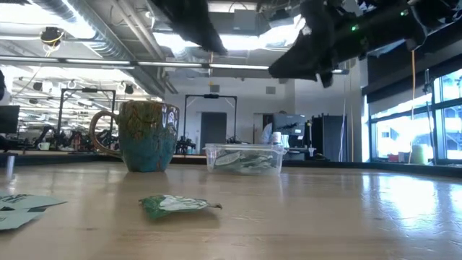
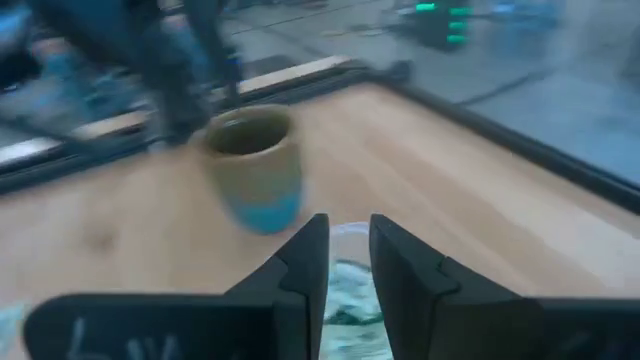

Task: Pick and place items into bin
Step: Put the green truvia pack into the transparent bin

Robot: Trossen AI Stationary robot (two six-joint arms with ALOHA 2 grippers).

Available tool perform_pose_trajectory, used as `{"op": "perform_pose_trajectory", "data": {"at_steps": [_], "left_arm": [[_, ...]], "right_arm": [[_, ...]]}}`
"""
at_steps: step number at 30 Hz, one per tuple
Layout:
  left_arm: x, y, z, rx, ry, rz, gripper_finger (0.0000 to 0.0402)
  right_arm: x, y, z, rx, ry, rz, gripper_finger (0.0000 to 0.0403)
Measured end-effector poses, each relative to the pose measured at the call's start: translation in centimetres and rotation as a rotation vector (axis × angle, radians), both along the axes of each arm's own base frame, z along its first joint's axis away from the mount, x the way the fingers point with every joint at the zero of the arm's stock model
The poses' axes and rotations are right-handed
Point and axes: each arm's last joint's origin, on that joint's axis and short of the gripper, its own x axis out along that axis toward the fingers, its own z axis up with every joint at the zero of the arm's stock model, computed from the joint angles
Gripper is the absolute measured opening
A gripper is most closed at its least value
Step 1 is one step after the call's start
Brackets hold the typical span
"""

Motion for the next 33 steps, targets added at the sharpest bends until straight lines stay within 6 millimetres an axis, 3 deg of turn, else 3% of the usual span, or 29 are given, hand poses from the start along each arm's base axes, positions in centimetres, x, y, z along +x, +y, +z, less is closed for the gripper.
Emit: {"op": "perform_pose_trajectory", "data": {"at_steps": [6,11,17,25,33], "left_arm": [[-4.3,-3.9,1.4,-0.002,-0.197,-0.047,0.0067],[-7.9,-6.2,-0.1,-0.001,-0.348,-0.029,0.0066],[-11.2,-7.8,-2.7,-0.061,-0.507,-0.038,0.0066],[-12.7,-8.1,-4.1,-0.073,-0.55,-0.043,0.0065],[-12.7,-8.1,-4.2,-0.061,-0.541,-0.048,0.0066]], "right_arm": [[0.9,2.6,0.0,-0.016,-0.07,0.36,0.0081],[1.9,5.7,-0.8,-0.049,-0.086,0.54,0.0081],[5.6,10.7,-3.5,-0.178,0.084,0.683,0.0081],[9.8,14.9,-7.0,-0.231,0.314,0.757,0.0081],[10.3,17.0,-8.5,-0.23,0.413,0.824,0.0081]]}}
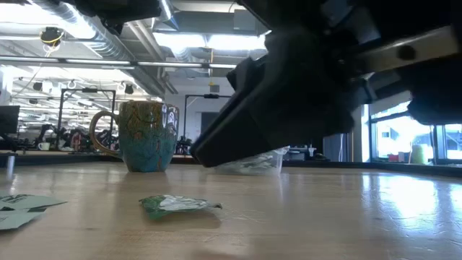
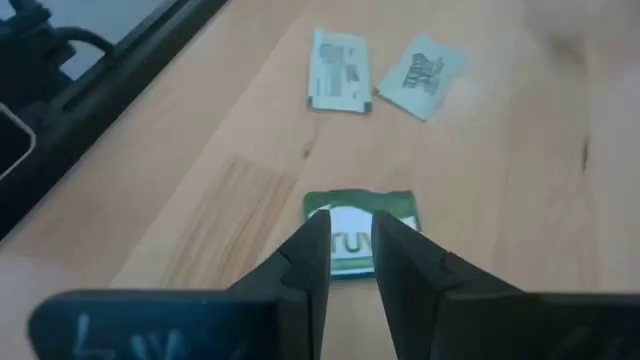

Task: Pick and place items into bin
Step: Put the green truvia pack into the transparent bin

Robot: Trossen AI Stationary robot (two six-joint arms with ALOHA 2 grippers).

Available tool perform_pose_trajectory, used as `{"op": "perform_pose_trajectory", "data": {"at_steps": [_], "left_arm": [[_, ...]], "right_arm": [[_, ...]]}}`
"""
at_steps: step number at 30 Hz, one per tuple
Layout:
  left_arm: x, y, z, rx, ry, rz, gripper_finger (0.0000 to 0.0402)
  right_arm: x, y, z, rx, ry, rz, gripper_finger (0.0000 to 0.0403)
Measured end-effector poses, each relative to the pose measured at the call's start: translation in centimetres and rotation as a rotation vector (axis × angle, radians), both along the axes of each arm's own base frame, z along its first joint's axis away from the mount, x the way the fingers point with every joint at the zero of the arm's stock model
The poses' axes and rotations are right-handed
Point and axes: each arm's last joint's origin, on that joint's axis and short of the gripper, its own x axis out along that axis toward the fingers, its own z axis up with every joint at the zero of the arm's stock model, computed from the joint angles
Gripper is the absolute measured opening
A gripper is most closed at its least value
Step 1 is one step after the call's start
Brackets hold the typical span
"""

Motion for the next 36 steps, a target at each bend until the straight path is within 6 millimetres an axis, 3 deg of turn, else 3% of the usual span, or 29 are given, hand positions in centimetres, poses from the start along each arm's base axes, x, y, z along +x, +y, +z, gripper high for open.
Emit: {"op": "perform_pose_trajectory", "data": {"at_steps": [22,31,36], "left_arm": [[0.0,0.0,-0.2,0.008,0.016,0.001,0.0061],[0.0,0.0,-0.2,0.008,0.015,0.002,0.0061],[0.0,0.0,-0.2,0.001,0.014,0.004,0.0061]], "right_arm": [[0.0,-0.2,-3.9,-0.012,0.116,-0.032,0.008],[0.0,-0.3,-4.1,-0.023,0.129,-0.033,0.0011],[0.0,-0.3,-4.1,0.015,0.135,-0.087,0.0005]]}}
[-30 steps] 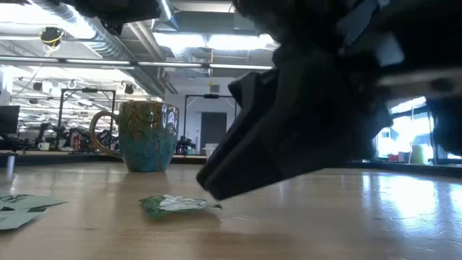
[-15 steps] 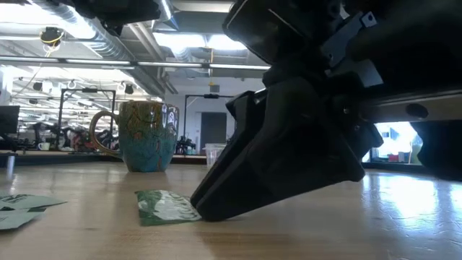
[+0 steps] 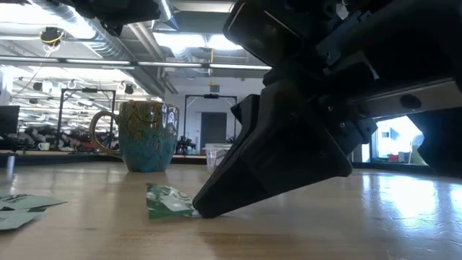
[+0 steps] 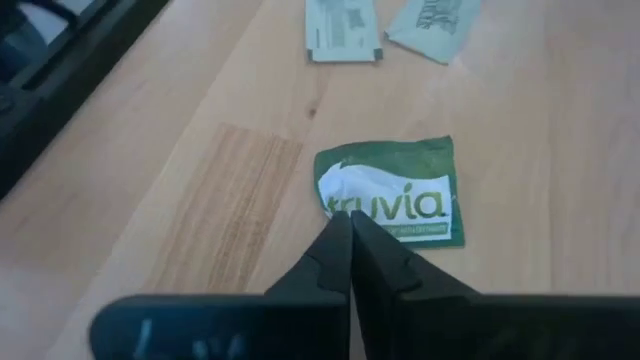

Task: Pick and place items into bin
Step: Put the green truvia pack into the transparent bin

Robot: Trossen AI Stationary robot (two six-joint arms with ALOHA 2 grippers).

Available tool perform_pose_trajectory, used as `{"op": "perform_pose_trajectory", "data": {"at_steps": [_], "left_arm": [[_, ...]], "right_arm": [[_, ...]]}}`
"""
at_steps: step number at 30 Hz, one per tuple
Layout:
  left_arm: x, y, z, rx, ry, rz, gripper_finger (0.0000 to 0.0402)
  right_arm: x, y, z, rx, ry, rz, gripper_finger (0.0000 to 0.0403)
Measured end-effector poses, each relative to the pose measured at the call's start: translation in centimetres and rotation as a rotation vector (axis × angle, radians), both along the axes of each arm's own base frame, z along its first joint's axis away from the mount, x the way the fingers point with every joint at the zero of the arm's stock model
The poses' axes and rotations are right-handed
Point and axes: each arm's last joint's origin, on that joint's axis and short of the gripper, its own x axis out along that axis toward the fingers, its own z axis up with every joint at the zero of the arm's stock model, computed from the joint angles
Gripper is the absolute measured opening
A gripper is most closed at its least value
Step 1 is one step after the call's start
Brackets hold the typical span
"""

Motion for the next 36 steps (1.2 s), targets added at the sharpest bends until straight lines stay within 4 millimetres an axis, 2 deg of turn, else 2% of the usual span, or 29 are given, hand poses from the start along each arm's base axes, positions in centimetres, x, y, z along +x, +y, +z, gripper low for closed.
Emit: {"op": "perform_pose_trajectory", "data": {"at_steps": [3,8,13,16,20,25,30,36], "left_arm": [[0.0,0.0,0.0,-0.001,0.0,0.0,0.0061],[0.0,0.0,0.0,-0.008,-0.001,0.0,0.0061],[0.0,0.0,-0.1,-0.007,0.005,-0.004,0.0061],[0.0,0.0,-0.1,-0.008,0.007,-0.007,0.0061],[0.0,-0.2,-0.2,-0.016,0.02,-0.052,0.0061],[-0.1,-0.2,-0.4,-0.046,0.04,-0.085,0.0061],[-0.2,-0.2,-0.7,-0.063,0.068,-0.079,0.0061],[-0.3,-0.2,-1.1,-0.065,0.103,-0.09,0.0061]], "right_arm": [[0.0,0.0,0.5,0.015,-0.017,-0.009,0.0003],[-0.4,-0.6,3.2,-0.042,-0.046,-0.041,0.0002],[-1.1,-1.5,8.9,-0.087,-0.148,-0.139,0.0001],[-1.9,-2.7,10.8,-0.163,-0.149,-0.217,0.0001],[-2.5,-5.6,13.6,-0.222,-0.158,-0.374,0.0],[-1.9,-9.9,13.4,-0.266,-0.078,-0.494,0.0],[-0.8,-13.9,10.6,-0.307,0.032,-0.587,0.0],[-0.1,-16.3,7.8,-0.261,0.122,-0.624,0.0]]}}
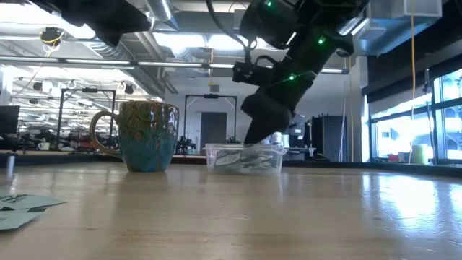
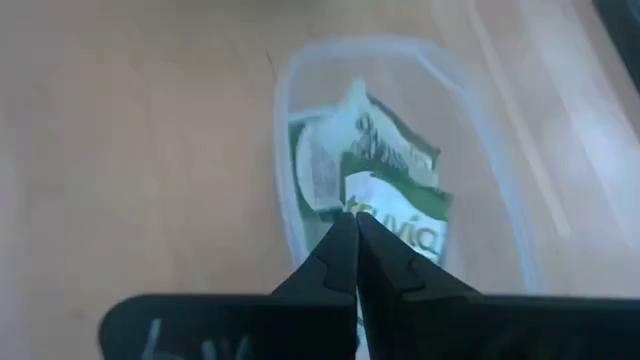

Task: Pick and place items into bin
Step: Put the green truvia pack into the transparent bin

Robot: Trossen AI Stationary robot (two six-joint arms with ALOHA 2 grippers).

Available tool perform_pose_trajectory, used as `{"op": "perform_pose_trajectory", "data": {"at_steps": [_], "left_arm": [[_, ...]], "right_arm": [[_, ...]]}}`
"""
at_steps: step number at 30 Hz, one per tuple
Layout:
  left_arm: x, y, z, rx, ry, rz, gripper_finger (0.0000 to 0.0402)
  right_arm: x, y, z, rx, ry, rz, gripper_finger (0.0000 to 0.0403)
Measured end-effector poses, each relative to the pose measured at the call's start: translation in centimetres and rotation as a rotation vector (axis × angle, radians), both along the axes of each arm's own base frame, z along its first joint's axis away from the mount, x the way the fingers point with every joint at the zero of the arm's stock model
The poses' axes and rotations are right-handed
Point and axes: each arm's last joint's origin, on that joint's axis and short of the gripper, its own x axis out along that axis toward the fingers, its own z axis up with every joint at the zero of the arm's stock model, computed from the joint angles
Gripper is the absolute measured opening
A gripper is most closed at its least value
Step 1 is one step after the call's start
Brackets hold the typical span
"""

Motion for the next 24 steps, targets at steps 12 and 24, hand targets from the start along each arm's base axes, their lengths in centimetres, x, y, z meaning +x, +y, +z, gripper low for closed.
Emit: {"op": "perform_pose_trajectory", "data": {"at_steps": [12,24], "left_arm": [[-0.07,-0.08,-0.1,0.005,0.01,-0.008,0.0061],[-0.12,-0.44,-0.21,0.028,0.038,-0.148,0.0061]], "right_arm": [[0.16,-0.16,-0.54,-0.002,0.011,-0.002,0.0014],[0.15,-0.38,-0.39,-0.014,0.016,-0.018,0.01]]}}
